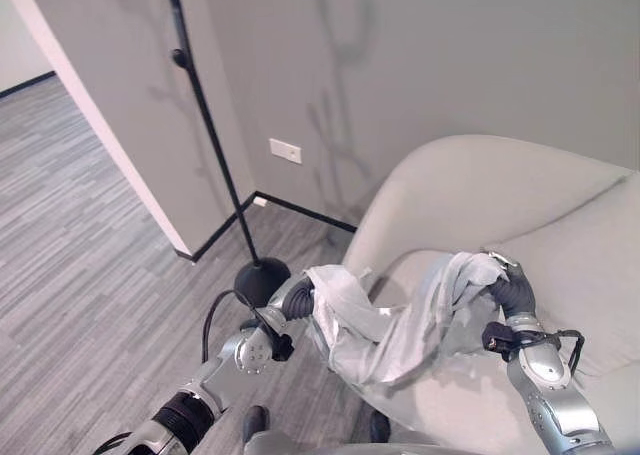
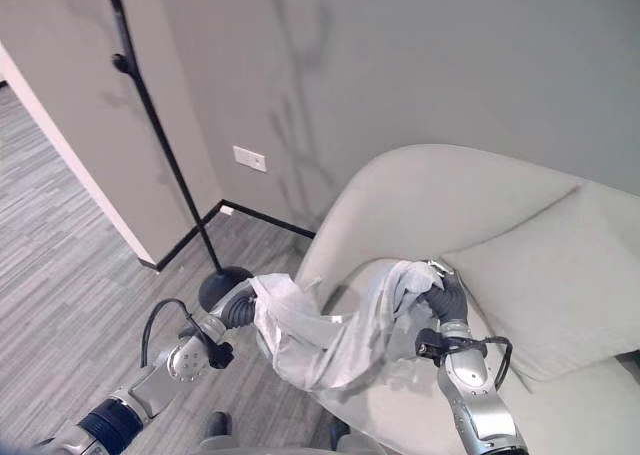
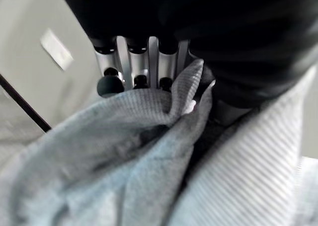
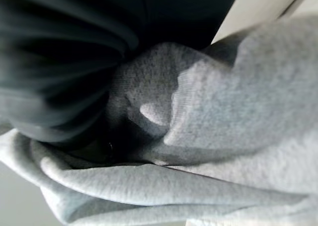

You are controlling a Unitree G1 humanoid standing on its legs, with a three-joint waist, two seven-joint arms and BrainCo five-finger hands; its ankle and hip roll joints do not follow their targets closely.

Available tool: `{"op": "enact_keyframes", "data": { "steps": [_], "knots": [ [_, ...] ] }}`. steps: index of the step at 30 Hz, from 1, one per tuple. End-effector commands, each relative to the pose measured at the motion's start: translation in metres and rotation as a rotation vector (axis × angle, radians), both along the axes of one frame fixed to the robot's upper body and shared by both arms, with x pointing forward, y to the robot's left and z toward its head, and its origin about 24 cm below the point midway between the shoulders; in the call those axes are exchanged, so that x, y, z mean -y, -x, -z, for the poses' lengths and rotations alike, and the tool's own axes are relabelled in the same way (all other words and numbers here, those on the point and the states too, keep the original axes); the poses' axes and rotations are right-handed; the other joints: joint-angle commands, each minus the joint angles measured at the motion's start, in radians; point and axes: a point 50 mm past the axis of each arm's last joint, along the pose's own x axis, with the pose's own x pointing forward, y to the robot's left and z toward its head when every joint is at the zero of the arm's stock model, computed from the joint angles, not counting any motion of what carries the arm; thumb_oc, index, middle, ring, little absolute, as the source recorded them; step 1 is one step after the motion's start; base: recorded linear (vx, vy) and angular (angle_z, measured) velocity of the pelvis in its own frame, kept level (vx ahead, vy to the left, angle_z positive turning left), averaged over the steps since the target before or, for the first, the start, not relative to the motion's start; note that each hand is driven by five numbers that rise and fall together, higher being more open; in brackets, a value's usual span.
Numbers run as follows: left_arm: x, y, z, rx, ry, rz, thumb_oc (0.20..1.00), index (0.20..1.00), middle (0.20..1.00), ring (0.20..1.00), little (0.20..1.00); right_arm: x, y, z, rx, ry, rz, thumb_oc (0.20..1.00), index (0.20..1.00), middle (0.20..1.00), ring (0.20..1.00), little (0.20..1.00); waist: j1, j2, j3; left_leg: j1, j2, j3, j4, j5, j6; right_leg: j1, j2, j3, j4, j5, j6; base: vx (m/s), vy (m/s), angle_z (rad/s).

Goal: Hang the clothes on the sofa on the clothes rack.

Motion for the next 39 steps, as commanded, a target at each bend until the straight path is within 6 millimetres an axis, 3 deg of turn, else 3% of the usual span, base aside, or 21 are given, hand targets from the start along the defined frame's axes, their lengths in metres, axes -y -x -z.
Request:
{"op": "enact_keyframes", "data": {
  "steps": [1, 6, 7, 10, 11, 12, 13, 14, 15, 16, 17, 19, 22, 24, 29, 32, 33, 35, 39],
  "knots": [
    [-0.010, 0.002, -0.025, 0.170, 0.032, -0.024, 0.200, 0.200, 0.200, 0.200, 0.200, -0.001, -0.004, -0.036, 0.200, 0.039, -0.017, 0.200, 0.200, 0.200, 0.200, 0.200, 0.024, -0.033, -0.064, -0.019, -0.010, -0.008, -0.106, 0.121, -0.002, 0.156, -0.031, 0.036, 0.013, -0.064, 0.070, 0.22, 0.418, -0.13],
    [-0.029, 0.001, -0.036, 0.203, -0.045, -0.032, 0.200, 0.200, 0.200, 0.200, 0.200, -0.005, 0.001, -0.033, 0.185, 0.063, -0.018, 0.200, 0.200, 0.200, 0.200, 0.200, 0.027, -0.077, -0.066, -0.008, -0.085, 0.033, -0.055, 0.058, 0.054, 0.109, -0.099, 0.061, 0.095, 0.045, 0.092, 0.14, 0.361, 0.02],
    [-0.039, 0.000, -0.043, 0.241, -0.069, -0.065, 0.200, 0.200, 0.200, 0.200, 0.200, -0.005, 0.001, -0.030, 0.172, 0.069, -0.004, 0.200, 0.200, 0.200, 0.200, 0.200, 0.028, -0.087, -0.061, 0.002, -0.116, 0.044, -0.046, 0.027, 0.079, 0.092, -0.111, 0.063, 0.147, 0.076, 0.090, 0.10, 0.331, 0.05],
    [-0.045, -0.001, -0.049, 0.269, -0.080, -0.085, 0.200, 0.200, 0.200, 0.200, 0.200, -0.005, 0.002, -0.030, 0.174, 0.083, 0.004, 0.200, 0.200, 0.200, 0.200, 0.200, 0.028, -0.089, -0.056, 0.008, -0.130, 0.052, -0.038, 0.014, 0.094, 0.073, -0.116, 0.065, 0.187, 0.089, 0.086, 0.06, 0.241, -0.04],
    [-0.059, -0.004, -0.066, 0.369, -0.109, -0.152, 0.200, 0.200, 0.200, 0.200, 0.200, -0.001, 0.001, -0.037, 0.206, 0.120, 0.030, 0.200, 0.200, 0.200, 0.200, 0.200, 0.028, -0.088, -0.047, 0.033, -0.152, 0.078, -0.026, -0.014, 0.118, 0.040, -0.148, 0.026, 0.263, 0.143, 0.080, 0.08, 0.444, -0.27],
    [-0.076, -0.006, -0.087, 0.501, -0.160, -0.232, 0.200, 0.200, 0.200, 0.200, 0.200, 0.003, -0.001, -0.054, 0.282, 0.183, 0.049, 0.200, 0.200, 0.200, 0.200, 0.200, 0.036, -0.076, -0.038, 0.056, -0.165, 0.106, -0.025, -0.031, 0.137, 0.023, -0.188, -0.077, 0.322, 0.153, 0.060, 0.13, 0.542, -0.44],
    [-0.083, -0.007, -0.098, 0.571, -0.202, -0.269, 0.200, 0.200, 0.200, 0.200, 0.200, 0.005, -0.002, -0.065, 0.335, 0.220, 0.063, 0.200, 0.200, 0.200, 0.200, 0.200, 0.036, -0.072, -0.038, 0.077, -0.169, 0.117, -0.030, -0.041, 0.140, 0.017, -0.186, -0.112, 0.347, 0.132, 0.059, 0.12, 0.398, -0.51],
    [-0.090, -0.008, -0.109, 0.641, -0.250, -0.300, 0.200, 0.200, 0.200, 0.200, 0.200, 0.009, -0.001, -0.081, 0.403, 0.283, 0.081, 0.200, 0.200, 0.200, 0.200, 0.200, 0.030, -0.073, -0.042, 0.095, -0.181, 0.123, -0.042, -0.045, 0.143, 0.012, -0.161, -0.131, 0.352, 0.104, 0.055, 0.07, 0.180, -0.46],
    [-0.090, -0.008, -0.109, 0.643, -0.250, -0.301, 0.200, 0.200, 0.200, 0.200, 0.200, 0.008, 0.000, -0.081, 0.404, 0.285, 0.081, 0.200, 0.200, 0.200, 0.200, 0.200, 0.028, -0.072, -0.041, 0.094, -0.181, 0.123, -0.044, -0.039, 0.143, 0.011, -0.161, -0.132, 0.351, 0.107, 0.053, 0.18, 0.290, -0.37],
    [-0.110, -0.007, -0.138, 0.813, -0.336, -0.407, 0.200, 0.200, 0.200, 0.200, 0.200, 0.023, 0.004, -0.118, 0.563, 0.429, 0.151, 0.200, 0.200, 0.200, 0.200, 0.200, 0.013, -0.073, -0.058, 0.134, -0.223, 0.120, -0.076, -0.045, 0.146, -0.010, -0.013, -0.106, 0.311, -0.010, 0.038, 0.13, 0.205, -0.22],
    [-0.111, -0.007, -0.138, 0.815, -0.336, -0.409, 0.200, 0.200, 0.200, 0.200, 0.200, 0.023, 0.004, -0.119, 0.566, 0.430, 0.149, 0.200, 0.200, 0.200, 0.200, 0.200, 0.012, -0.071, -0.056, 0.134, -0.221, 0.122, -0.079, -0.038, 0.146, -0.011, -0.011, -0.106, 0.307, -0.005, 0.035, 0.18, 0.246, -0.06],
    [-0.126, -0.010, -0.160, 0.911, -0.377, -0.509, 0.200, 0.200, 0.200, 0.200, 0.200, 0.027, 0.003, -0.145, 0.677, 0.480, 0.187, 0.200, 0.200, 0.200, 0.200, 0.200, 0.010, -0.073, -0.066, 0.173, -0.249, 0.108, -0.116, -0.038, 0.145, -0.027, 0.076, -0.089, 0.227, -0.042, 0.024, 0.10, 0.106, 0.00],
    [-0.129, -0.018, -0.178, 0.992, -0.395, -0.543, 0.200, 0.200, 0.200, 0.200, 0.200, 0.030, 0.001, -0.160, 0.736, 0.520, 0.217, 0.200, 0.200, 0.200, 0.200, 0.200, -0.001, -0.076, -0.067, 0.197, -0.266, 0.089, -0.133, -0.044, 0.147, -0.038, 0.118, -0.047, 0.159, -0.028, 0.025, 0.12, 0.082, 0.02],
    [-0.129, -0.031, -0.194, 1.040, -0.423, -0.550, 0.200, 0.200, 0.200, 0.200, 0.200, 0.035, -0.007, -0.175, 0.773, 0.582, 0.245, 0.200, 0.200, 0.200, 0.200, 0.200, -0.013, -0.082, -0.086, 0.215, -0.288, 0.069, -0.143, -0.054, 0.152, -0.020, 0.137, -0.005, 0.094, 0.000, 0.028, 0.15, 0.076, 0.55],
    [-0.124, -0.053, -0.210, 1.066, -0.428, -0.547, 0.200, 0.200, 0.200, 0.200, 0.200, 0.044, -0.021, -0.193, 0.794, 0.650, 0.282, 0.200, 0.200, 0.200, 0.200, 0.200, -0.017, -0.078, -0.097, 0.220, -0.286, 0.065, -0.145, -0.061, 0.152, -0.010, 0.140, 0.001, 0.059, 0.031, 0.035, 0.09, 0.002, 0.41],
    [-0.115, -0.078, -0.245, 1.114, -0.534, -0.490, 0.200, 0.200, 0.200, 0.200, 0.200, 0.050, -0.046, -0.224, 0.816, 0.727, 0.314, 0.200, 0.200, 0.200, 0.200, 0.200, -0.018, -0.088, -0.116, 0.212, -0.283, 0.073, -0.094, -0.097, 0.153, 0.004, 0.120, -0.036, 0.044, 0.031, 0.033, 0.11, -0.032, 0.09],
    [-0.114, -0.079, -0.247, 1.116, -0.533, -0.489, 0.200, 0.200, 0.200, 0.200, 0.200, 0.050, -0.047, -0.225, 0.818, 0.726, 0.317, 0.200, 0.200, 0.200, 0.200, 0.200, -0.017, -0.089, -0.113, 0.212, -0.283, 0.072, -0.092, -0.100, 0.153, 0.006, 0.120, -0.036, 0.041, 0.031, 0.033, 0.20, -0.039, 0.13],
    [-0.113, -0.093, -0.278, 1.156, -0.625, -0.489, 0.200, 0.200, 0.200, 0.200, 0.200, 0.055, -0.060, -0.248, 0.820, 0.794, 0.352, 0.200, 0.200, 0.200, 0.200, 0.200, -0.023, -0.088, -0.137, 0.227, -0.271, 0.092, -0.064, -0.130, 0.147, 0.023, 0.131, -0.042, 0.048, 0.016, 0.031, 0.21, -0.050, 0.04],
    [-0.116, -0.104, -0.305, 1.169, -0.689, -0.520, 0.200, 0.200, 0.200, 0.200, 0.200, 0.063, -0.069, -0.268, 0.811, 0.860, 0.403, 0.200, 0.200, 0.200, 0.200, 0.200, -0.034, -0.089, -0.146, 0.248, -0.258, 0.096, -0.065, -0.141, 0.140, 0.026, 0.141, -0.046, 0.066, 0.000, 0.030, 0.15, -0.042, 0.02]
  ]
}}
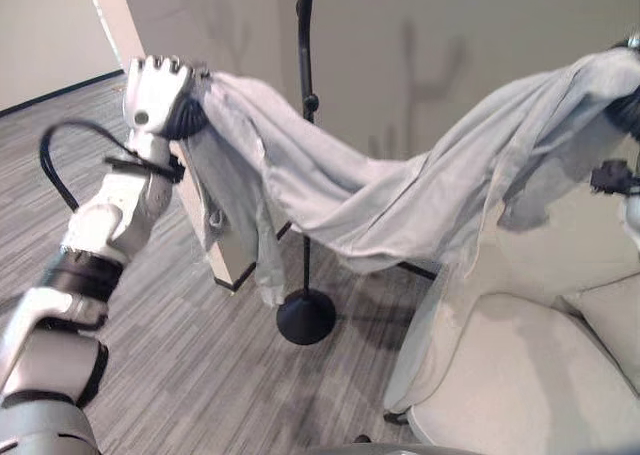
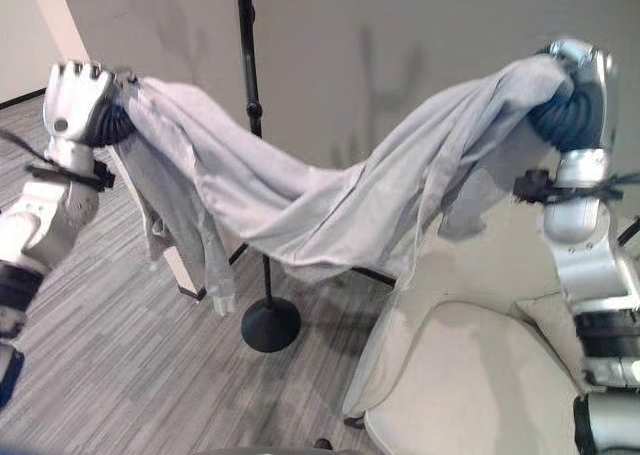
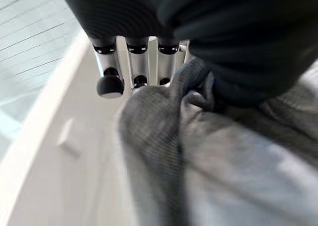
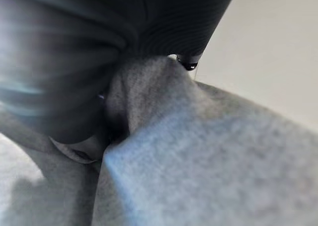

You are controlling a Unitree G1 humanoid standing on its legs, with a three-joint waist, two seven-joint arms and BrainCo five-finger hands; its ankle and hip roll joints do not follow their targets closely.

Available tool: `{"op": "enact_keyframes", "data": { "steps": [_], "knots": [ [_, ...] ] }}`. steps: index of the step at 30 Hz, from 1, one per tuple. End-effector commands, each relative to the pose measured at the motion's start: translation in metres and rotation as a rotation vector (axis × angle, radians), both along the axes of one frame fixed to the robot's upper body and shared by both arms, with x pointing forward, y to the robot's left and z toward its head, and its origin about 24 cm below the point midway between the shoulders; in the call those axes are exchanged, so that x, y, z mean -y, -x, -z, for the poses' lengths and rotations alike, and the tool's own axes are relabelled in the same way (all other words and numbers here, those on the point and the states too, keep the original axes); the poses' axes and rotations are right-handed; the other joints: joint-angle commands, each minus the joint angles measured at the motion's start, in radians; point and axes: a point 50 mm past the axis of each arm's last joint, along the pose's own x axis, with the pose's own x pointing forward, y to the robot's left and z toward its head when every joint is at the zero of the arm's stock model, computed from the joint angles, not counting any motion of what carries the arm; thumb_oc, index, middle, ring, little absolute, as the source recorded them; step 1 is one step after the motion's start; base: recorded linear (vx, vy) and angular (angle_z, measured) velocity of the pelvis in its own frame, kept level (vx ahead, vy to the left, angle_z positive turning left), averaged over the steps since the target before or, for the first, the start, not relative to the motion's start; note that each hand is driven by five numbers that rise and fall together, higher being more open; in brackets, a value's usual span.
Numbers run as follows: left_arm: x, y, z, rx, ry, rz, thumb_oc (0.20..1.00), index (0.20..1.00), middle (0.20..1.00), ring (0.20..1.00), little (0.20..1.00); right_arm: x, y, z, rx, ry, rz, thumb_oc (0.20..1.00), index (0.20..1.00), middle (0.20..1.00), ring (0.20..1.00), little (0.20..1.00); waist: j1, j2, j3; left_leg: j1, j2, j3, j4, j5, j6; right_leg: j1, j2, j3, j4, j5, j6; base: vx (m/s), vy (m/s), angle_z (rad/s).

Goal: Hang the clothes on the sofa on the clothes rack.

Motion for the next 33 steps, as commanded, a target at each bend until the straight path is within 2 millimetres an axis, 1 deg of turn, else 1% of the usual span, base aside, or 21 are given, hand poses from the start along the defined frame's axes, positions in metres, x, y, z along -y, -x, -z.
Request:
{"op": "enact_keyframes", "data": {
  "steps": [1, 2, 3, 5, 8, 10, 11, 13, 15, 16, 17, 18, 20, 21, 22, 23, 24, 28, 29, 31, 33],
  "knots": [
    [-0.016, 0.001, -0.030, 0.095, 0.045, -0.081, 0.200, 0.200, 0.200, 0.200, 0.200, 0.010, 0.001, -0.022, 0.079, -0.014, 0.062, 0.200, 0.200, 0.200, 0.200, 0.200, -0.005, -0.009, -0.088, 0.004, 0.013, 0.023, 0.100, -0.149, -0.019, -0.023, -0.006, -0.005, 0.090, -0.070, 0.068, 0.10, -0.028, 0.06],
    [-0.018, -0.001, -0.039, 0.105, 0.034, -0.104, 0.200, 0.200, 0.200, 0.200, 0.200, 0.014, -0.004, -0.029, 0.082, -0.015, 0.089, 0.200, 0.200, 0.200, 0.200, 0.200, -0.008, -0.011, -0.090, 0.014, 0.018, 0.028, 0.093, -0.150, -0.023, -0.020, -0.003, -0.005, 0.089, -0.073, 0.067, 0.18, -0.060, 0.08],
    [-0.031, -0.002, -0.049, 0.108, 0.035, -0.179, 0.200, 0.200, 0.200, 0.200, 0.200, 0.021, -0.009, -0.038, 0.074, -0.022, 0.126, 0.200, 0.200, 0.200, 0.200, 0.200, -0.010, -0.012, -0.099, 0.028, 0.027, 0.034, 0.087, -0.152, -0.029, -0.015, 0.001, -0.004, 0.085, -0.077, 0.066, 0.14, -0.049, 0.07],
    [-0.035, -0.003, -0.055, 0.109, 0.024, -0.203, 0.200, 0.200, 0.200, 0.200, 0.200, 0.023, -0.013, -0.043, 0.068, -0.019, 0.141, 0.200, 0.200, 0.200, 0.200, 0.200, -0.012, -0.011, -0.100, 0.034, 0.032, 0.039, 0.084, -0.152, -0.033, -0.012, 0.003, -0.001, 0.082, -0.076, 0.066, 0.10, -0.049, 0.02],
    [-0.058, -0.005, -0.058, 0.059, 0.005, -0.339, 0.200, 0.200, 0.200, 0.200, 0.200, 0.026, -0.027, -0.053, 0.024, -0.016, 0.173, 0.200, 0.200, 0.200, 0.200, 0.200, -0.014, -0.012, -0.109, 0.052, 0.046, 0.052, 0.072, -0.150, -0.046, -0.005, 0.011, 0.005, 0.068, -0.076, 0.064, 0.10, -0.057, -0.04],
    [-0.083, -0.005, -0.053, -0.007, 0.020, -0.474, 0.200, 0.200, 0.200, 0.200, 0.200, 0.025, -0.039, -0.063, -0.017, 0.007, 0.209, 0.200, 0.200, 0.200, 0.200, 0.200, -0.015, -0.013, -0.111, 0.055, 0.058, 0.057, 0.084, -0.144, -0.057, -0.005, 0.021, 0.019, 0.065, -0.076, 0.060, 0.09, -0.067, -0.07],
    [-0.083, -0.005, -0.054, -0.005, 0.023, -0.475, 0.200, 0.200, 0.200, 0.200, 0.200, 0.024, -0.039, -0.065, -0.014, 0.009, 0.208, 0.200, 0.200, 0.200, 0.200, 0.200, -0.016, -0.010, -0.110, 0.054, 0.059, 0.058, 0.086, -0.146, -0.057, -0.006, 0.021, 0.020, 0.065, -0.076, 0.060, 0.05, -0.060, -0.05],
    [-0.094, -0.001, -0.055, -0.015, 0.057, -0.523, 0.200, 0.200, 0.200, 0.200, 0.200, 0.020, -0.044, -0.074, -0.014, 0.009, 0.214, 0.200, 0.200, 0.200, 0.200, 0.200, -0.014, -0.012, -0.102, 0.028, 0.067, 0.056, 0.170, -0.126, -0.073, -0.003, 0.030, 0.032, 0.061, -0.079, 0.050, 0.01, -0.067, -0.08],
    [-0.103, 0.004, -0.058, -0.013, 0.091, -0.556, 0.200, 0.200, 0.200, 0.200, 0.200, 0.007, -0.050, -0.084, 0.000, 0.000, 0.184, 0.200, 0.200, 0.200, 0.200, 0.200, 0.002, -0.021, -0.076, -0.060, 0.077, 0.055, 0.365, -0.088, -0.086, 0.016, 0.038, 0.048, 0.045, -0.068, 0.029, -0.04, -0.101, -0.18],
    [-0.107, 0.004, -0.056, -0.027, 0.113, -0.573, 0.200, 0.200, 0.200, 0.200, 0.200, 0.007, -0.052, -0.089, 0.005, -0.008, 0.189, 0.200, 0.200, 0.200, 0.200, 0.200, 0.013, -0.025, -0.058, -0.121, 0.084, 0.044, 0.470, -0.051, -0.089, 0.026, 0.039, 0.051, 0.040, -0.064, 0.019, -0.06, -0.090, -0.32],
    [-0.107, 0.002, -0.055, -0.032, 0.139, -0.577, 0.200, 0.200, 0.200, 0.200, 0.200, 0.008, -0.053, -0.094, 0.003, -0.020, 0.204, 0.200, 0.200, 0.200, 0.200, 0.200, 0.021, -0.036, -0.038, -0.182, 0.090, 0.034, 0.530, -0.020, -0.083, 0.037, 0.030, 0.047, 0.032, -0.060, 0.013, -0.07, -0.064, -0.35],
    [-0.107, 0.002, -0.055, -0.034, 0.153, -0.582, 0.200, 0.200, 0.200, 0.200, 0.200, 0.010, -0.053, -0.097, -0.003, -0.031, 0.220, 0.200, 0.200, 0.200, 0.200, 0.200, 0.028, -0.045, -0.024, -0.228, 0.095, 0.043, 0.535, -0.019, -0.072, 0.047, 0.019, 0.045, 0.024, -0.058, 0.014, -0.04, -0.012, -0.19],
    [-0.112, 0.003, -0.051, -0.044, 0.186, -0.605, 0.200, 0.200, 0.200, 0.200, 0.200, 0.009, -0.057, -0.100, -0.021, -0.033, 0.229, 0.200, 0.200, 0.200, 0.200, 0.200, 0.049, -0.045, -0.011, -0.278, 0.082, 0.045, 0.480, -0.060, -0.055, 0.073, 0.010, 0.058, -0.001, -0.057, 0.025, 0.09, 0.070, 0.07],
    [-0.112, 0.003, -0.051, -0.043, 0.195, -0.602, 0.200, 0.200, 0.200, 0.200, 0.200, 0.008, -0.057, -0.100, -0.025, -0.029, 0.232, 0.200, 0.200, 0.200, 0.200, 0.200, 0.057, -0.043, -0.010, -0.284, 0.071, 0.039, 0.441, -0.062, -0.055, 0.081, 0.007, 0.065, -0.009, -0.058, 0.029, 0.20, 0.158, 0.03],
    [-0.107, 0.000, -0.053, -0.045, 0.189, -0.575, 0.200, 0.200, 0.200, 0.200, 0.200, 0.004, -0.060, -0.100, -0.040, -0.019, 0.229, 0.200, 0.200, 0.200, 0.200, 0.200, 0.087, -0.030, -0.003, -0.323, 0.028, -0.024, 0.317, -0.004, -0.072, 0.108, 0.014, 0.090, -0.024, -0.067, 0.030, 0.13, 0.116, -0.16],
    [-0.107, 0.000, -0.053, -0.044, 0.189, -0.575, 0.200, 0.200, 0.200, 0.200, 0.200, 0.004, -0.060, -0.100, -0.039, -0.019, 0.229, 0.200, 0.200, 0.200, 0.200, 0.200, 0.086, -0.031, -0.004, -0.322, 0.026, -0.025, 0.309, 0.004, -0.072, 0.105, 0.012, 0.089, -0.024, -0.065, 0.030, 0.23, 0.153, -0.37],
    [-0.102, -0.002, -0.059, -0.040, 0.189, -0.554, 0.200, 0.200, 0.200, 0.200, 0.200, 0.008, -0.062, -0.100, -0.056, -0.025, 0.253, 0.200, 0.200, 0.200, 0.200, 0.200, 0.110, -0.011, 0.005, -0.359, 0.014, -0.090, 0.199, 0.080, -0.096, 0.138, 0.033, 0.111, -0.035, -0.086, 0.028, 0.13, 0.066, -0.42],
    [-0.104, -0.001, -0.058, -0.061, 0.184, -0.573, 0.200, 0.200, 0.200, 0.200, 0.200, 0.012, -0.063, -0.100, -0.079, -0.045, 0.271, 0.200, 0.200, 0.200, 0.200, 0.200, 0.130, 0.003, 0.013, -0.381, 0.011, -0.110, 0.097, 0.131, -0.101, 0.176, 0.046, 0.144, -0.034, -0.112, 0.027, 0.20, 0.091, -0.36],
    [-0.106, 0.000, -0.060, -0.064, 0.183, -0.588, 0.200, 0.200, 0.200, 0.200, 0.200, 0.010, -0.066, -0.099, -0.094, -0.036, 0.281, 0.200, 0.200, 0.200, 0.200, 0.200, 0.136, 0.010, 0.003, -0.357, 0.020, -0.113, 0.055, 0.139, -0.099, 0.183, 0.052, 0.155, -0.027, -0.122, 0.030, 0.28, 0.143, -0.34],
    [-0.111, 0.002, -0.058, -0.067, 0.199, -0.604, 0.200, 0.200, 0.200, 0.200, 0.200, 0.007, -0.070, -0.095, -0.125, -0.041, 0.280, 0.200, 0.200, 0.200, 0.200, 0.200, 0.138, 0.013, -0.023, -0.325, 0.024, -0.113, 0.040, 0.165, -0.091, 0.202, 0.042, 0.162, -0.025, -0.141, 0.038, 0.31, 0.178, -0.58],
    [-0.115, 0.005, -0.059, -0.074, 0.198, -0.629, 0.200, 0.200, 0.200, 0.200, 0.200, 0.009, -0.072, -0.091, -0.151, -0.047, 0.291, 0.200, 0.200, 0.200, 0.200, 0.200, 0.135, 0.006, -0.046, -0.304, 0.021, -0.088, 0.035, 0.167, -0.086, 0.208, 0.022, 0.161, -0.015, -0.143, 0.046, 0.30, 0.179, -0.71]
  ]
}}
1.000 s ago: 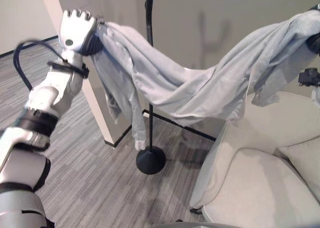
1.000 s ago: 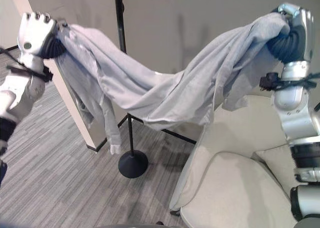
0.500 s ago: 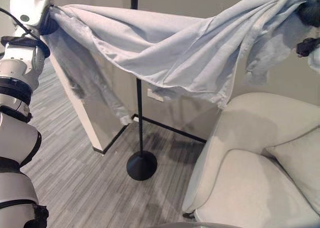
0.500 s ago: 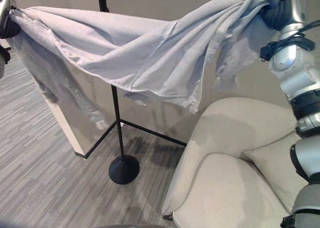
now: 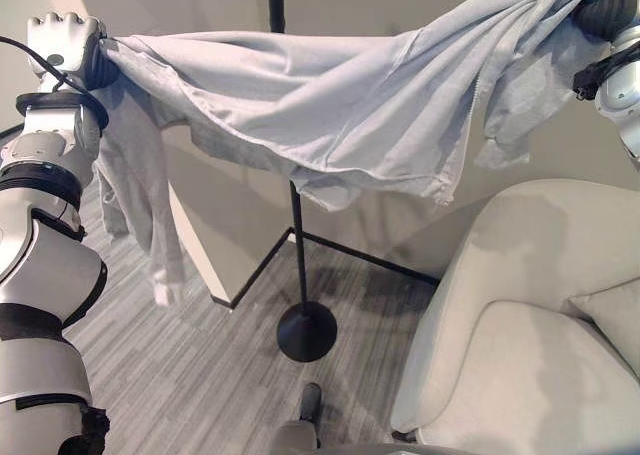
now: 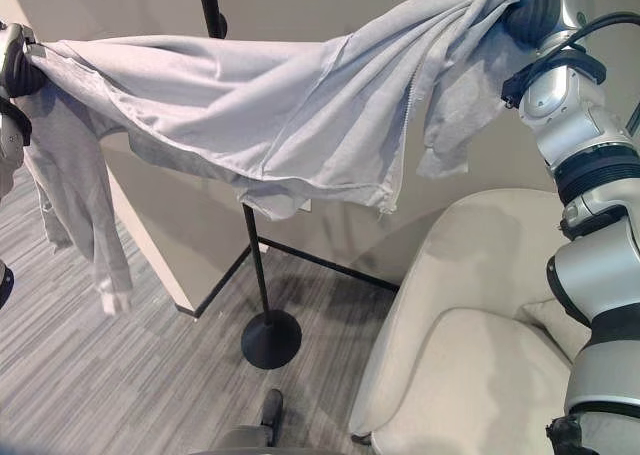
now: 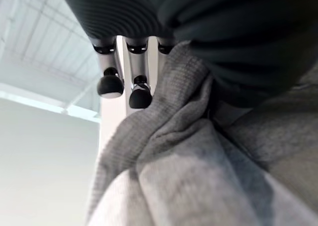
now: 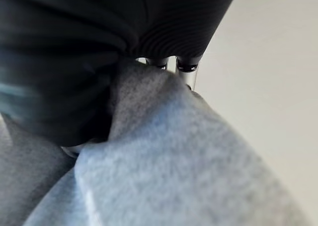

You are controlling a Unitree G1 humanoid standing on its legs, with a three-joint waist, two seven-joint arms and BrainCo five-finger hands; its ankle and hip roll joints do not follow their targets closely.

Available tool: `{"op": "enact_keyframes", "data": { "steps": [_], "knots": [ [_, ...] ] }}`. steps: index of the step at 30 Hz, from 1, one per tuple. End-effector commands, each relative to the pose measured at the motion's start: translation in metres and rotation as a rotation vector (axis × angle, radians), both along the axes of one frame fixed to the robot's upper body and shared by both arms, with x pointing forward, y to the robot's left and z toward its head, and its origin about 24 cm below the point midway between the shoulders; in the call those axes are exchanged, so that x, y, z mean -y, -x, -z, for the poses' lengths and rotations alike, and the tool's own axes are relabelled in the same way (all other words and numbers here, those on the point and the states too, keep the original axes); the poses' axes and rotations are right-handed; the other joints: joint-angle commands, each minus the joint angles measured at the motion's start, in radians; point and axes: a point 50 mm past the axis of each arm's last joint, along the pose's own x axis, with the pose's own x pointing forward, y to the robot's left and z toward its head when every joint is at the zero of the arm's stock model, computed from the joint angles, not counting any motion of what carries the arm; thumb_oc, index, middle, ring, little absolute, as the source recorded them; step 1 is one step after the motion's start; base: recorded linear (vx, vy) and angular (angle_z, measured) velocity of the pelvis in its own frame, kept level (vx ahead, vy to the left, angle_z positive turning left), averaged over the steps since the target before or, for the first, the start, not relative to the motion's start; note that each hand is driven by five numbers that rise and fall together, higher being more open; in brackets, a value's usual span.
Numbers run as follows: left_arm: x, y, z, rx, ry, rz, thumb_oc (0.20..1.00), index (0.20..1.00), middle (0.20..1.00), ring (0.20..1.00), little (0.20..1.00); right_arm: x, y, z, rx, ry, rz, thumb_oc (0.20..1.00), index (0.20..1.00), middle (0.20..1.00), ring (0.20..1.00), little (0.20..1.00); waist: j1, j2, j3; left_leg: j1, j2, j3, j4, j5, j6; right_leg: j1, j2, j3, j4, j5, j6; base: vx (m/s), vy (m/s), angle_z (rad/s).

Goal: Hang the clothes on the sofa on the clothes rack.

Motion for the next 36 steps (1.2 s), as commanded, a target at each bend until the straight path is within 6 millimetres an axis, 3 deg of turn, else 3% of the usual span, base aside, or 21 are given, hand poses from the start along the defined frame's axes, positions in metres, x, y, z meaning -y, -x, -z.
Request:
{"op": "enact_keyframes", "data": {
  "steps": [1, 3, 8, 11, 12, 15, 18, 22, 23, 25, 30, 31, 32, 33, 34, 36],
  "knots": [
    [-0.018, 0.018, -0.039, 0.123, 0.029, -0.107, 0.200, 0.200, 0.200, 0.200, 0.200, 0.022, 0.016, -0.048, 0.119, -0.072, 0.107, 0.200, 0.200, 0.200, 0.200, 0.200, 0.001, -0.066, -0.061, 0.023, -0.054, 0.023, -0.040, 0.135, 0.047, 0.091, 0.009, -0.073, 0.031, -0.028, 0.098, 0.26, 0.165, -0.55],
    [-0.025, 0.023, -0.040, 0.122, 0.036, -0.146, 0.200, 0.200, 0.200, 0.200, 0.200, 0.027, 0.016, -0.045, 0.100, -0.078, 0.141, 0.200, 0.200, 0.200, 0.200, 0.200, 0.000, -0.074, -0.078, 0.047, -0.060, 0.045, -0.056, 0.128, 0.052, 0.087, -0.005, -0.074, 0.039, -0.011, 0.110, 0.27, 0.161, -0.32],
    [-0.022, 0.019, -0.036, 0.110, 0.056, -0.150, 0.200, 0.200, 0.200, 0.200, 0.200, 0.033, 0.015, -0.041, 0.077, -0.101, 0.173, 0.200, 0.200, 0.200, 0.200, 0.200, 0.008, -0.087, -0.092, 0.069, -0.075, 0.064, -0.082, 0.115, 0.063, 0.073, -0.028, -0.079, 0.042, 0.028, 0.134, 0.16, 0.112, -0.16],
    [-0.015, 0.009, -0.018, 0.058, 0.077, -0.128, 0.200, 0.200, 0.200, 0.200, 0.200, 0.025, 0.006, -0.023, 0.019, -0.104, 0.157, 0.200, 0.200, 0.200, 0.200, 0.200, 0.016, -0.101, -0.078, 0.034, -0.079, 0.069, -0.057, 0.096, 0.074, 0.038, -0.039, -0.087, 0.052, 0.038, 0.145, 0.01, 0.078, 0.16],
    [0.000, -0.005, 0.010, 0.000, 0.099, -0.058, 0.200, 0.200, 0.200, 0.200, 0.200, 0.024, -0.002, 0.010, -0.055, -0.128, 0.153, 0.200, 0.200, 0.200, 0.200, 0.200, 0.019, -0.104, -0.046, -0.019, -0.081, 0.064, -0.020, 0.084, 0.084, 0.002, -0.043, -0.103, 0.071, 0.023, 0.143, -0.14, 0.052, 0.12],
    [0.019, -0.016, 0.068, -0.079, 0.213, 0.008, 0.200, 0.200, 0.200, 0.200, 0.200, 0.020, -0.009, 0.056, -0.129, -0.216, 0.127, 0.200, 0.200, 0.200, 0.200, 0.200, 0.021, -0.103, -0.014, -0.051, -0.083, 0.060, 0.006, 0.074, 0.094, -0.026, -0.044, -0.112, 0.090, 0.010, 0.141, -0.13, 0.016, 0.15],
    [0.056, -0.025, 0.120, -0.065, 0.468, 0.146, 0.200, 0.200, 0.200, 0.200, 0.200, 0.006, -0.012, 0.096, -0.170, -0.315, 0.057, 0.200, 0.200, 0.200, 0.200, 0.200, 0.019, -0.098, 0.010, -0.064, -0.088, 0.055, 0.022, 0.067, 0.103, -0.040, -0.042, -0.115, 0.108, -0.010, 0.133, -0.08, 0.010, 0.08],
    [0.121, -0.026, 0.159, 0.006, 0.866, 0.409, 0.200, 0.200, 0.200, 0.200, 0.200, -0.021, -0.011, 0.134, -0.173, -0.493, -0.056, 0.200, 0.200, 0.200, 0.200, 0.200, 0.015, -0.088, 0.037, -0.064, -0.089, 0.056, 0.026, 0.067, 0.109, -0.052, -0.032, -0.106, 0.129, -0.030, 0.116, -0.08, 0.003, -0.08],
    [0.129, -0.024, 0.166, 0.011, 0.946, 0.438, 0.200, 0.200, 0.200, 0.200, 0.200, -0.029, -0.011, 0.138, -0.163, -0.531, -0.090, 0.200, 0.200, 0.200, 0.200, 0.200, 0.014, -0.086, 0.039, -0.062, -0.088, 0.056, 0.024, 0.067, 0.110, -0.053, -0.030, -0.105, 0.130, -0.034, 0.112, -0.03, 0.009, -0.10],
    [0.154, -0.019, 0.182, 0.042, 1.211, 0.523, 0.200, 0.200, 0.200, 0.200, 0.200, -0.055, -0.010, 0.154, -0.170, -0.650, -0.188, 0.200, 0.200, 0.200, 0.200, 0.200, 0.008, -0.080, 0.046, -0.047, -0.094, 0.058, 0.023, 0.064, 0.114, -0.044, -0.028, -0.101, 0.134, -0.045, 0.103, -0.02, 0.013, -0.11],
    [0.211, 0.004, 0.208, 0.013, 1.631, 0.716, 0.200, 0.200, 0.200, 0.200, 0.200, -0.123, 0.008, 0.201, -0.254, -0.892, -0.414, 0.200, 0.200, 0.200, 0.200, 0.200, -0.001, -0.065, 0.035, -0.019, -0.092, 0.059, 0.007, 0.069, 0.121, -0.034, -0.020, -0.089, 0.135, -0.046, 0.088, 0.00, 0.005, -0.12],
    [0.223, 0.006, 0.208, 0.017, 1.725, 0.762, 0.278, 0.278, 0.278, 0.278, 0.278, -0.134, 0.013, 0.210, -0.283, -0.931, -0.453, 0.200, 0.200, 0.200, 0.200, 0.200, -0.004, -0.062, 0.032, -0.016, -0.093, 0.059, 0.005, 0.070, 0.122, -0.030, -0.020, -0.089, 0.133, -0.047, 0.087, 0.01, 0.000, -0.09],
    [0.233, 0.012, 0.209, 0.014, 1.799, 0.805, 0.410, 0.410, 0.410, 0.410, 0.410, -0.147, 0.019, 0.222, -0.317, -1.002, -0.484, 0.200, 0.200, 0.200, 0.200, 0.200, -0.005, -0.061, 0.027, -0.009, -0.094, 0.058, 0.001, 0.071, 0.123, -0.023, -0.020, -0.087, 0.129, -0.049, 0.085, 0.00, 0.000, 0.00],
    [0.233, 0.012, 0.209, 0.014, 1.799, 0.805, 0.410, 0.410, 0.410, 0.410, 0.410, -0.147, 0.019, 0.222, -0.317, -1.002, -0.484, 0.200, 0.200, 0.200, 0.200, 0.200, -0.005, -0.062, 0.027, -0.009, -0.094, 0.058, 0.001, 0.071, 0.123, -0.023, -0.020, -0.087, 0.128, -0.049, 0.085, 0.00, 0.000, 0.00],
    [0.248, 0.020, 0.221, -0.019, 1.965, 0.820, 1.000, 1.000, 1.000, 1.000, 1.000, -0.167, 0.029, 0.242, -0.391, -1.137, -0.550, 0.200, 0.200, 0.200, 0.200, 0.200, -0.007, -0.060, 0.018, 0.003, -0.095, 0.060, -0.005, 0.071, 0.123, -0.012, -0.020, -0.085, 0.121, -0.050, 0.082, 0.01, -0.011, 0.04],
    [0.271, 0.030, 0.239, -0.118, 2.162, 0.819, 1.000, 1.000, 1.000, 1.000, 1.000, -0.186, 0.039, 0.266, -0.486, -1.367, -0.602, 0.200, 0.200, 0.200, 0.200, 0.200, -0.008, -0.060, 0.013, 0.015, -0.097, 0.061, -0.008, 0.070, 0.123, 0.001, -0.024, -0.086, 0.117, -0.052, 0.080, 0.00, 0.000, 0.00]
  ]
}}
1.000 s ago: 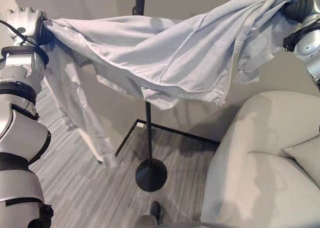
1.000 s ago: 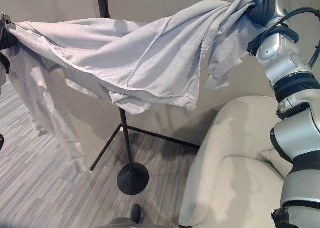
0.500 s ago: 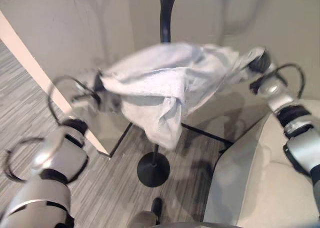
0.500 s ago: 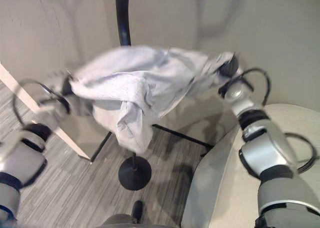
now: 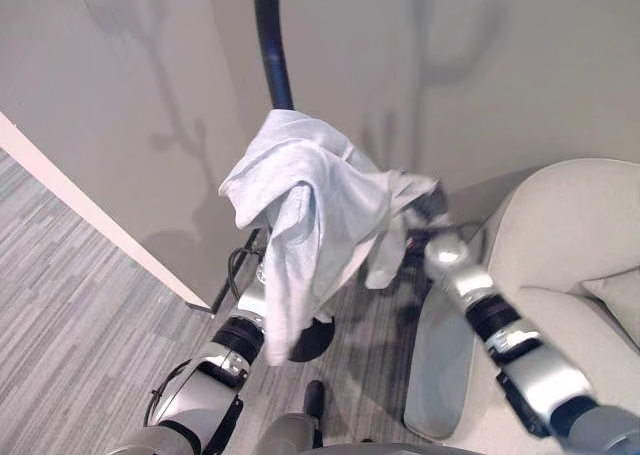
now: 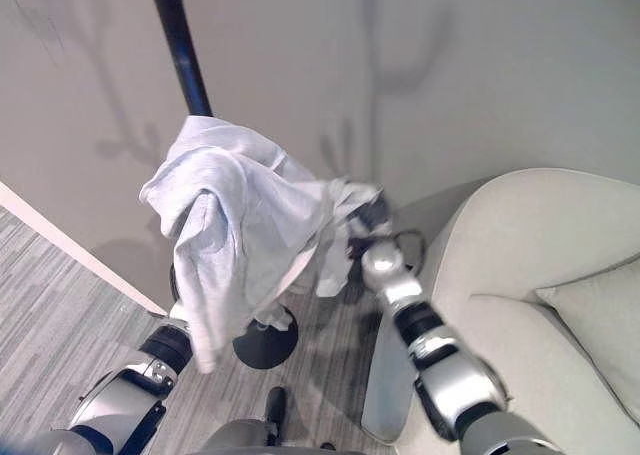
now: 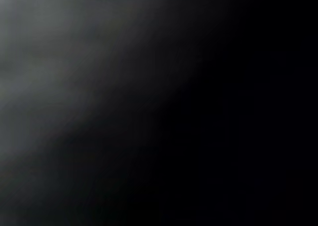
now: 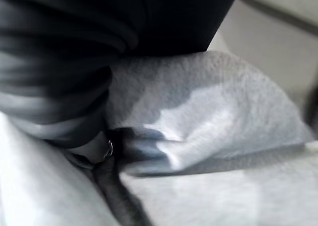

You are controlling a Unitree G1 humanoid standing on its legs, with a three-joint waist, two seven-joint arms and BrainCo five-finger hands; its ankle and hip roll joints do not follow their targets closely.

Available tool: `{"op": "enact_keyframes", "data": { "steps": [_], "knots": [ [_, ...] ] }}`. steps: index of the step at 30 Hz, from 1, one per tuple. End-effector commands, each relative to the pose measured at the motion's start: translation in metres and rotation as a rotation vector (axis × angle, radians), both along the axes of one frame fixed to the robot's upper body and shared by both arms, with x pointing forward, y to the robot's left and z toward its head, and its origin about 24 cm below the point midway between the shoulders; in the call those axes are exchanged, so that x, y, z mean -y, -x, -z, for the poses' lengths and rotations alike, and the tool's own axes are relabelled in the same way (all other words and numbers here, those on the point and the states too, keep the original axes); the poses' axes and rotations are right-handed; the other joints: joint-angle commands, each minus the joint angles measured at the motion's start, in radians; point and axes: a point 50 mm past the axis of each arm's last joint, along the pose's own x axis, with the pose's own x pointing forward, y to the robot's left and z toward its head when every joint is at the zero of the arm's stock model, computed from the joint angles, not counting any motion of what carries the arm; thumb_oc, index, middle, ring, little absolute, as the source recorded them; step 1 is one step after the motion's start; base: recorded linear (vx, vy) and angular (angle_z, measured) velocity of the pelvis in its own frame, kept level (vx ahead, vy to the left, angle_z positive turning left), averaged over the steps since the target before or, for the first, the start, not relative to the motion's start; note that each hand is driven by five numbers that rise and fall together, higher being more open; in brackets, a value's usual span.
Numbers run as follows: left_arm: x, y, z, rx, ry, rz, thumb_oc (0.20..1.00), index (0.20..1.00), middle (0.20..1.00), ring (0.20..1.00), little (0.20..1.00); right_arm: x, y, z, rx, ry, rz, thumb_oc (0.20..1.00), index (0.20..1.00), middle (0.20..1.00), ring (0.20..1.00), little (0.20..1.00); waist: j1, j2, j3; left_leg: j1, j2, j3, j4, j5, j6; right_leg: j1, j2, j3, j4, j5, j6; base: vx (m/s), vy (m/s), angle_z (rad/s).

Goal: Hang the clothes on the sofa on the clothes rack.

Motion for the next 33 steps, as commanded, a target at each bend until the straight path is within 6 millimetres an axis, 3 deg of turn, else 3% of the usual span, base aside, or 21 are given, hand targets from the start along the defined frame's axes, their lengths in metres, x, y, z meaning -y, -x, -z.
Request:
{"op": "enact_keyframes", "data": {
  "steps": [1, 2, 6, 9, 10, 11, 13, 14, 16, 18, 20, 21, 24, 27, 30, 33],
  "knots": [
    [0.049, 0.003, -0.002, -0.003, 0.288, 0.203, 1.000, 1.000, 1.000, 1.000, 1.000, -0.018, 0.001, -0.003, -0.017, -0.370, -0.067, 0.206, 0.206, 0.206, 0.206, 0.206, -0.001, 0.013, -0.076, -0.027, 0.025, -0.032, -0.015, -0.004, -0.042, 0.019, 0.021, 0.001, 0.044, 0.059, -0.004, 0.00, 0.000, 0.00],
    [0.059, 0.009, 0.006, -0.050, 0.330, 0.243, 1.000, 1.000, 1.000, 1.000, 1.000, -0.026, 0.005, 0.005, -0.076, -0.468, -0.069, 1.000, 1.000, 1.000, 1.000, 1.000, 0.001, 0.014, -0.079, -0.025, 0.025, -0.032, -0.015, -0.003, -0.043, 0.022, 0.022, 0.000, 0.043, 0.059, -0.004, 0.01, -0.012, 0.05],
    [0.072, 0.028, 0.037, -0.204, 0.359, 0.294, 1.000, 1.000, 1.000, 1.000, 1.000, -0.049, 0.021, 0.027, -0.216, -0.626, -0.087, 1.000, 1.000, 1.000, 1.000, 1.000, 0.004, 0.018, -0.088, -0.017, 0.024, -0.032, -0.021, -0.001, -0.046, 0.031, 0.019, -0.006, 0.039, 0.062, -0.003, 0.01, -0.014, 0.07],
    [0.070, 0.037, 0.051, -0.254, 0.327, 0.314, 1.000, 1.000, 1.000, 1.000, 1.000, -0.049, 0.026, 0.033, -0.240, -0.621, -0.096, 1.000, 1.000, 1.000, 1.000, 1.000, 0.006, 0.022, -0.090, -0.013, 0.024, -0.033, -0.025, -0.001, -0.046, 0.031, 0.018, -0.008, 0.039, 0.063, -0.002, 0.00, 0.000, 0.00],
    [0.052, 0.046, 0.065, -0.279, 0.157, 0.323, 1.000, 1.000, 1.000, 1.000, 1.000, -0.039, 0.032, 0.033, -0.208, -0.538, -0.129, 1.000, 1.000, 1.000, 1.000, 1.000, 0.004, 0.026, -0.095, -0.006, 0.025, -0.032, -0.032, 0.000, -0.046, 0.030, 0.017, -0.010, 0.042, 0.067, 0.001, 0.00, 0.000, 0.00],
    [0.052, 0.046, 0.065, -0.279, 0.157, 0.323, 1.000, 1.000, 1.000, 1.000, 1.000, -0.039, 0.032, 0.033, -0.209, -0.538, -0.129, 1.000, 1.000, 1.000, 1.000, 1.000, 0.003, 0.026, -0.095, -0.006, 0.025, -0.032, -0.032, 0.000, -0.046, 0.030, 0.017, -0.011, 0.042, 0.067, 0.001, 0.00, 0.000, 0.00],
    [0.022, 0.053, 0.075, -0.285, 0.068, 0.293, 1.000, 1.000, 1.000, 1.000, 1.000, -0.020, 0.037, 0.033, -0.161, -0.471, -0.142, 1.000, 1.000, 1.000, 1.000, 1.000, 0.000, 0.027, -0.098, -0.003, 0.025, -0.029, -0.036, -0.001, -0.048, 0.030, 0.014, -0.011, 0.039, 0.070, 0.004, 0.00, 0.000, 0.00],
    [0.022, 0.053, 0.075, -0.285, 0.068, 0.293, 1.000, 1.000, 1.000, 1.000, 1.000, -0.020, 0.037, 0.033, -0.161, -0.471, -0.142, 1.000, 1.000, 1.000, 1.000, 1.000, 0.000, 0.027, -0.098, -0.003, 0.025, -0.029, -0.036, -0.001, -0.048, 0.030, 0.014, -0.011, 0.039, 0.070, 0.004, 0.04, -0.016, -0.05],
    [-0.045, 0.076, 0.097, -0.329, -0.103, 0.199, 1.000, 1.000, 1.000, 1.000, 1.000, 0.030, 0.055, 0.037, -0.086, -0.365, -0.137, 1.000, 1.000, 1.000, 1.000, 1.000, -0.004, 0.020, -0.111, 0.009, 0.030, -0.022, -0.045, -0.005, -0.050, 0.034, 0.006, -0.013, 0.031, 0.071, 0.012, 0.06, -0.019, -0.04],
    [-0.045, 0.076, 0.097, -0.329, -0.103, 0.199, 1.000, 1.000, 1.000, 1.000, 1.000, 0.030, 0.055, 0.037, -0.086, -0.365, -0.137, 1.000, 1.000, 1.000, 1.000, 1.000, -0.004, 0.020, -0.112, 0.009, 0.030, -0.022, -0.045, -0.005, -0.050, 0.035, 0.006, -0.013, 0.031, 0.070, 0.012, 0.03, -0.009, -0.10],
    [-0.090, 0.094, 0.112, -0.397, -0.160, 0.073, 1.000, 1.000, 1.000, 1.000, 1.000, 0.069, 0.076, 0.046, -0.067, -0.350, -0.084, 1.000, 1.000, 1.000, 1.000, 1.000, -0.011, 0.016, -0.124, 0.018, 0.031, -0.016, -0.051, -0.008, -0.051, 0.040, 0.000, -0.013, 0.020, 0.073, 0.018, 0.05, -0.027, -0.13],
    [-0.090, 0.095, 0.112, -0.397, -0.160, 0.073, 1.000, 1.000, 1.000, 1.000, 1.000, 0.069, 0.076, 0.046, -0.068, -0.350, -0.084, 1.000, 1.000, 1.000, 1.000, 1.000, -0.011, 0.016, -0.124, 0.018, 0.031, -0.016, -0.051, -0.008, -0.051, 0.041, -0.001, -0.013, 0.020, 0.073, 0.018, 0.03, -0.023, -0.04],
    [-0.120, 0.127, 0.142, -0.534, 0.017, -0.136, 1.000, 1.000, 1.000, 1.000, 1.000, 0.095, 0.103, 0.074, -0.106, -0.542, 0.085, 1.000, 1.000, 1.000, 1.000, 1.000, -0.023, 0.019, -0.134, 0.026, 0.032, -0.011, -0.059, -0.007, -0.053, 0.045, -0.005, -0.012, 0.010, 0.071, 0.020, 0.00, -0.005, -0.02],
    [-0.135, 0.161, 0.165, -0.690, -0.033, -0.185, 1.000, 1.000, 1.000, 1.000, 1.000, 0.112, 0.126, 0.108, -0.183, -0.670, 0.294, 1.000, 1.000, 1.000, 1.000, 1.000, -0.034, 0.024, -0.145, 0.031, 0.032, -0.010, -0.067, -0.006, -0.055, 0.046, -0.006, -0.010, 0.006, 0.069, 0.020, 0.01, -0.003, -0.01],
    [-0.145, 0.195, 0.183, -0.835, 0.000, -0.273, 1.000, 1.000, 1.000, 1.000, 1.000, 0.120, 0.159, 0.149, -0.343, -0.759, 0.479, 1.000, 1.000, 1.000, 1.000, 1.000, -0.039, 0.025, -0.154, 0.039, 0.031, -0.009, -0.073, -0.007, -0.057, 0.051, -0.007, -0.010, 0.001, 0.067, 0.019, 0.00, -0.005, 0.00],
    [-0.148, 0.235, 0.199, -1.002, 0.041, -0.353, 1.000, 1.000, 1.000, 1.000, 1.000, 0.113, 0.205, 0.193, -0.593, -0.832, 0.659, 1.000, 1.000, 1.000, 1.000, 1.000, -0.036, 0.020, -0.155, 0.045, 0.027, -0.011, -0.077, -0.007, -0.061, 0.061, -0.009, -0.016, -0.007, 0.062, 0.016, 0.00, 0.000, 0.00]
  ]
}}
